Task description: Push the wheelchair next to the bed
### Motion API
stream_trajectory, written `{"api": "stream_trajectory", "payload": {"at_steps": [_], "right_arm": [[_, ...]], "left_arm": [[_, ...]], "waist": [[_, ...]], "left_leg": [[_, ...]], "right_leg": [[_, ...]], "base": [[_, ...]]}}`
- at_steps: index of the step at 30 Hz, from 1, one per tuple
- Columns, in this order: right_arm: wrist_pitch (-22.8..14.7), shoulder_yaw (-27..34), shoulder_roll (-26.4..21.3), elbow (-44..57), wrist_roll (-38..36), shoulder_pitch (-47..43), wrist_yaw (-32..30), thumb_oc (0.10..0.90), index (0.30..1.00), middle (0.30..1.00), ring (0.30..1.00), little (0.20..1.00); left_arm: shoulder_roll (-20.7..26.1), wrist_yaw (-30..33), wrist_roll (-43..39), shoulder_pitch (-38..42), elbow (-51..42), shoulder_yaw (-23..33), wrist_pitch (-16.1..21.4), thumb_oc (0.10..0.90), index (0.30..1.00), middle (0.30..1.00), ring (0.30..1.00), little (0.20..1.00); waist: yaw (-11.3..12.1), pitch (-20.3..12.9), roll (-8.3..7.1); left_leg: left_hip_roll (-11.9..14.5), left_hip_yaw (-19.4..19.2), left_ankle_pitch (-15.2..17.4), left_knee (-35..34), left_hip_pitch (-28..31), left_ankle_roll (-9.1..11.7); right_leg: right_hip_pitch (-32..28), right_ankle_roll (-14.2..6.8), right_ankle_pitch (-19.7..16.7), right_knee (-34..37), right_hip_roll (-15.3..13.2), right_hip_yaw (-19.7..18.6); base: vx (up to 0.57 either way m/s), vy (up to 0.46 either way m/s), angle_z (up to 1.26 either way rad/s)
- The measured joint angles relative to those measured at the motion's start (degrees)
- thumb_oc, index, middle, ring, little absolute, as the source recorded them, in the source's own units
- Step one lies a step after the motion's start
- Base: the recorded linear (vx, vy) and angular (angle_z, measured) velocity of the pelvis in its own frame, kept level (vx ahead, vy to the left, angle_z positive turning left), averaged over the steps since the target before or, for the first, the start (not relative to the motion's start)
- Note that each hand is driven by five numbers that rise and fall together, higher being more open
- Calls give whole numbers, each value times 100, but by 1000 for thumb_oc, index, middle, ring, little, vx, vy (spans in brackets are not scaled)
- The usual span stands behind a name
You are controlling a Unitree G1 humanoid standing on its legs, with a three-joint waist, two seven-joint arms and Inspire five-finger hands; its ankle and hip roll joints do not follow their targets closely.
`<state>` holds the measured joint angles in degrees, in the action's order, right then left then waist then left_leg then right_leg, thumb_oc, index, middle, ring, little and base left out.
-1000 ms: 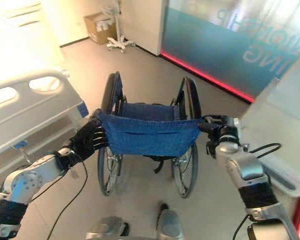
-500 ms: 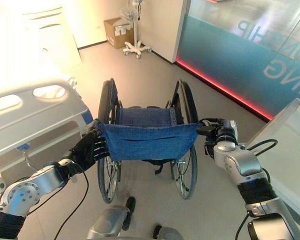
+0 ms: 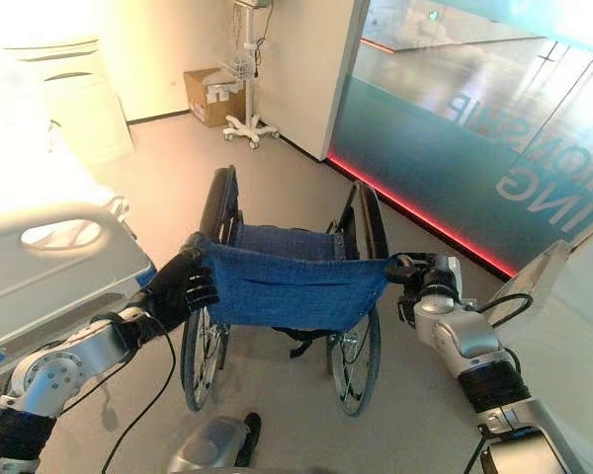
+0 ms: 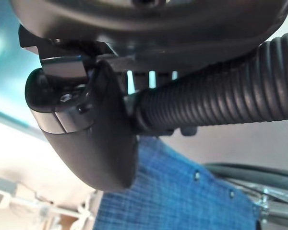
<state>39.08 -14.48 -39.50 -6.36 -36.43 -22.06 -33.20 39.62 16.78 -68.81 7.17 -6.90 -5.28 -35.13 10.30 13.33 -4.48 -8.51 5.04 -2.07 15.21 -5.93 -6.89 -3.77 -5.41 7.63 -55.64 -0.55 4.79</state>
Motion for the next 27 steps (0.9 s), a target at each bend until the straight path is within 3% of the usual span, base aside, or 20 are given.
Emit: {"api": "stream_trajectory", "payload": {"at_steps": [1, 2, 3, 4, 6, 7, 8, 9, 10, 11, 12, 13, 14, 15, 17, 19, 20, 22, 25, 27], "right_arm": [[-84, 15, 17, 1, 22, -21, -35, 400, 300, 300, 300, 300], [-106, 27, -18, 10, 22, -38, -40, 400, 300, 300, 300, 300], [-173, 89, -60, 93, 27, -38, -50, 400, 300, 300, 300, 300], [-199, 97, -197, 202, 25, -35, -56, 400, 300, 300, 300, 300], [-267, 80, -339, 356, 24, -25, -60, 400, 300, 300, 300, 300], [-268, 83, -400, 403, 5, -60, -62, 400, 300, 300, 300, 300], [-252, 83, -399, 403, 2, -54, -68, 400, 300, 300, 300, 300], [-229, 71, -347, 398, -40, -58, -126, 400, 300, 300, 300, 300], [-228, 114, -190, 348, -50, -105, -156, 400, 300, 300, 300, 300], [-197, 115, -217, 345, -51, -94, -176, 400, 300, 300, 300, 300], [-86, 83, -454, 373, -87, -79, -181, 400, 300, 300, 300, 300], [-13, 48, -672, 435, -197, -82, -181, 400, 300, 300, 300, 300], [9, 64, -692, 452, -254, -81, -186, 400, 300, 300, 300, 300], [45, 131, -605, 418, -332, -75, -196, 400, 300, 300, 300, 300], [58, 239, -520, 381, -417, -91, -308, 400, 300, 300, 300, 300], [58, 235, -639, 337, -425, -229, -309, 400, 300, 300, 300, 300], [75, 95, -768, 298, -484, -335, -309, 400, 300, 300, 300, 300], [92, 37, -764, 284, -496, -417, -339, 400, 300, 300, 300, 300], [142, -12, -805, 285, -489, -517, -365, 400, 300, 300, 300, 300], [222, -12, -897, 287, -478, -532, -366, 400, 300, 300, 300, 300]], "left_arm": [[90, -18, -28, 148, 109, -104, 35, 400, 300, 300, 300, 300], [129, -30, -53, 207, 152, -135, 34, 400, 300, 300, 300, 300], [132, -25, -56, 361, 250, -215, 41, 400, 300, 300, 300, 300], [116, -35, -63, 479, 357, -226, 47, 400, 300, 300, 300, 300], [106, -51, -71, 648, 543, -268, 66, 400, 300, 300, 300, 300], [121, -50, -65, 701, 595, -281, 71, 400, 300, 300, 300, 300], [94, -51, -60, 705, 641, -292, 75, 400, 300, 300, 300, 300], [143, -69, -62, 706, 673, -290, 90, 400, 300, 300, 300, 300], [187, -154, -71, 767, 743, -279, 136, 400, 300, 300, 300, 300], [35, -150, -42, 747, 805, -285, 165, 400, 300, 300, 300, 300], [-232, -134, 27, 650, 834, -298, 177, 400, 300, 300, 300, 300], [-338, -151, 36, 611, 779, -318, 176, 400, 300, 300, 300, 300], [-326, -262, 40, 455, 621, -260, 312, 400, 300, 300, 300, 300], [-213, -351, 32, 433, 434, -215, 362, 400, 300, 300, 300, 300], [-193, -355, -21, 504, 328, -206, 367, 400, 300, 300, 300, 300], [-222, -276, -111, 541, 338, -236, 362, 400, 300, 300, 300, 300], [-271, -197, -146, 552, 334, -266, 359, 400, 300, 300, 300, 300], [-268, 29, -213, 539, 330, -263, 360, 400, 300, 300, 300, 300], [-277, 267, -433, 563, 335, -261, 359, 400, 300, 300, 300, 300], [-321, 293, -568, 561, 318, -261, 358, 400, 300, 300, 300, 300]], "waist": [[-9, 54, 149], [-31, 96, 227], [-170, 213, 451], [-283, 274, 557], [-502, 354, 565], [-610, 418, 533], [-708, 418, 523], [-733, 429, 355], [-787, 627, 14], [-839, 646, 14], [-965, 641, 278], [-965, 612, 562], [-955, 595, 369], [-938, 542, 96], [-896, 479, -32], [-952, 478, -3], [-967, 486, 118], [-947, 479, 97], [-955, 483, 120], [-947, 489, 183]], "left_leg": [[56, 439, -255, -470, 257, 130], [90, 688, -381, -690, 387, 209], [187, 1338, -491, -948, 567, 350], [199, 1629, -458, -1084, 656, 413], [190, 1384, -140, -941, 575, 299], [191, 1178, -78, -876, 548, 274], [194, 1231, -33, -858, 584, 322], [163, 1167, 143, -1030, 727, 436], [-104, 782, 274, -339, 787, 449], [-152, 639, 487, 275, 797, 631], [103, 710, 846, 525, 1020, 596], [335, 1313, 1206, 209, 1210, 513], [257, 1665, 1267, 152, 1184, 536], [318, 1597, 1261, 42, 1035, 655], [653, 1181, 1281, -220, 1002, 718], [595, 876, 1214, 1280, 604, 833], [705, 517, 1021, 2185, 241, 1024], [717, 363, 592, 2565, -56, 1494], [704, 265, 84, 2545, -144, 1548], [698, 223, 153, 2478, -161, 1440]], "right_leg": [[260, 394, 357, 242, 137, 26], [371, 493, 509, 500, 264, 74], [505, 763, 772, 1291, 488, 57], [705, 763, 772, 2108, 549, 19], [815, 565, 601, 3489, 362, -214], [707, 260, 299, 4254, 126, -489], [569, 56, 19, 4578, 13, -495], [267, -179, -454, 5019, -119, -367], [38, 175, -979, 5047, -568, 96], [28, 51, -777, 4731, -726, 220], [63, 51, -408, 4036, -614, 94], [238, 80, -242, 3588, -404, -24], [401, 133, -40, 3486, -293, -552], [380, -6, 59, 3802, -401, -402], [418, 155, -3, 3922, -454, -18], [322, 201, 25, 3970, -623, 375], [225, 221, 81, 3961, -548, 515], [169, 278, 65, 3996, -567, 548], [-111, 322, 85, 4300, -555, 535], [-361, 441, 107, 4563, -493, 777]], "base": [[299, -34, 2], [375, -90, 25], [372, -163, 47], [527, -274, 68], [481, -271, 70], [398, -223, 82], [379, -216, 85], [395, -245, 75], [342, -226, 69], [485, -368, 85], [246, -203, 70], [320, -258, 66], [329, -195, 63], [333, -218, 66], [276, -173, 66], [265, -195, 49], [130, -124, 23], [220, -159, 24], [273, -77, 44], [294, -7, 57]]}}
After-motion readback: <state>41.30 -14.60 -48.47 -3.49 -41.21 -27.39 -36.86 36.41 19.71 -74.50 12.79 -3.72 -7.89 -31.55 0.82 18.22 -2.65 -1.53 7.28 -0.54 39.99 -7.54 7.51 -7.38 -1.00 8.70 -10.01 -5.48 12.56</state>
